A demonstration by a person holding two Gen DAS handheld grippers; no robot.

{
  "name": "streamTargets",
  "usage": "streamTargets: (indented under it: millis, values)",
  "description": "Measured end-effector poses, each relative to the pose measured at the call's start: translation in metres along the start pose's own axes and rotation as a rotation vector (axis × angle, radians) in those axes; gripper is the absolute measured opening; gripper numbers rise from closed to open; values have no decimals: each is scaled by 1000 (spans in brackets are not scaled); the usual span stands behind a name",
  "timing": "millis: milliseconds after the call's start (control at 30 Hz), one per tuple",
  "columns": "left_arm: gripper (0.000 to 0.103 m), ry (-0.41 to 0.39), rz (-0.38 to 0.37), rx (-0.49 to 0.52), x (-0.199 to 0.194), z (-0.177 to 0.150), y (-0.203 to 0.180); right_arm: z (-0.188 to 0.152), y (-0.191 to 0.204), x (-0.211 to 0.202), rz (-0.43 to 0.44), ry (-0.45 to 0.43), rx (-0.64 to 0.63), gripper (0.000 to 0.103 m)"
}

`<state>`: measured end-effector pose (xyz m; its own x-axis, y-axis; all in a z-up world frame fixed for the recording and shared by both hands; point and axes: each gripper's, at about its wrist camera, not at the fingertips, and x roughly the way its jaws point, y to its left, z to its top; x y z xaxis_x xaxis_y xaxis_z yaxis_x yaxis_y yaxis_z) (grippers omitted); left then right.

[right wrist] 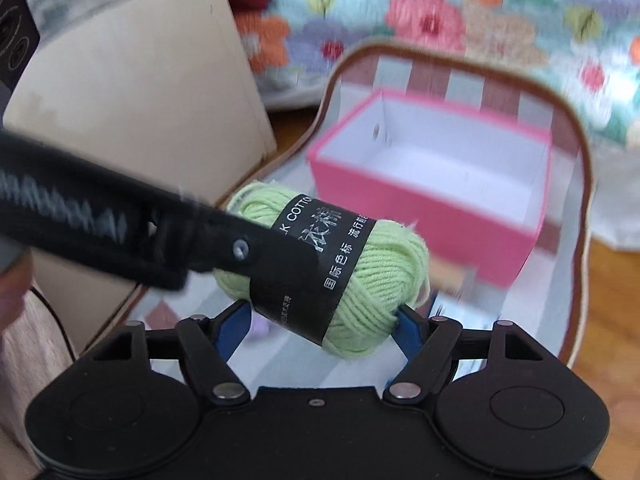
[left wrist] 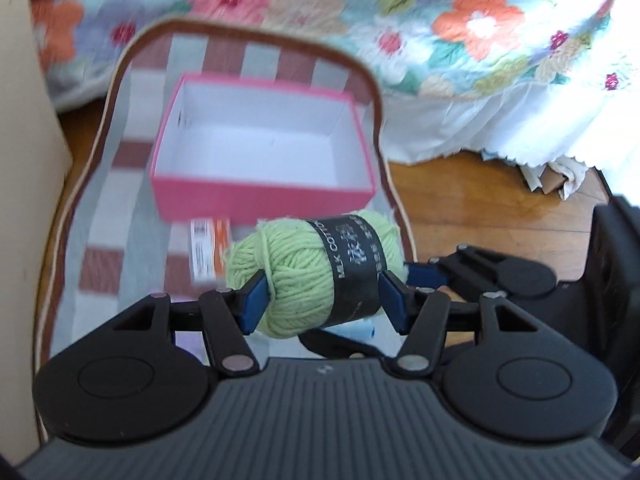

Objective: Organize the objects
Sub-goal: 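Lift the green yarn and carry it over the pink box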

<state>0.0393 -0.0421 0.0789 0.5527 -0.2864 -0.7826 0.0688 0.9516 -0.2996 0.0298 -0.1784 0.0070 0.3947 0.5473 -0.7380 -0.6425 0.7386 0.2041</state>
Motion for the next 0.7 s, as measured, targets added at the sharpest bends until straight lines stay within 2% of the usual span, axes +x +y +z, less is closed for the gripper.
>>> streamTargets:
  millis: [100, 233, 467, 600, 700]
  values:
    - [57, -26, -10, 9, -2, 25, -2, 21, -5, -11, -14, -40, 0, 81]
    - [57, -14, -59, -17, 14, 64, 12, 49, -14, -12, -47, -62, -4, 82]
    - [57, 47, -144, -75, 75, 114, 34, 87, -60, 18, -41, -3, -10, 83]
    - [58, 49, -151, -41, 112, 134, 37, 96, -83, 41, -51, 7, 0, 83]
    - [57, 52, -133, -18, 141, 149, 32, 98, -94, 63, -95, 15, -41, 81]
